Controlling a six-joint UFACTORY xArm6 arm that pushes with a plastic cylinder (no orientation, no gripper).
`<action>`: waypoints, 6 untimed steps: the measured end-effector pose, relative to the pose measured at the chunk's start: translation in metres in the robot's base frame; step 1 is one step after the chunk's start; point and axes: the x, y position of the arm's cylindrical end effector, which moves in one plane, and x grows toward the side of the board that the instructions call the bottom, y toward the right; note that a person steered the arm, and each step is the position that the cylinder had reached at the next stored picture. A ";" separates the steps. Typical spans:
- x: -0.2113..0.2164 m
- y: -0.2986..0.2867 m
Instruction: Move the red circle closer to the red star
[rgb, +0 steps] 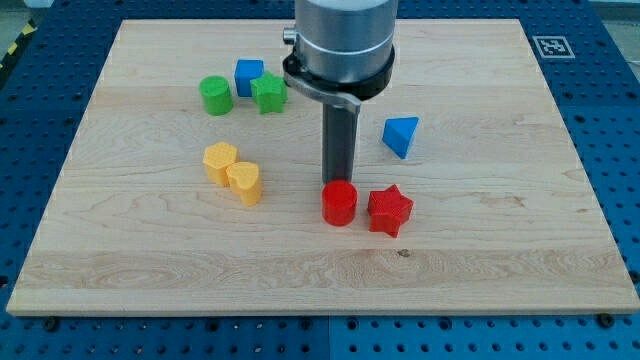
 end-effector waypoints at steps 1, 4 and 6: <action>0.018 -0.025; 0.044 -0.062; 0.044 -0.015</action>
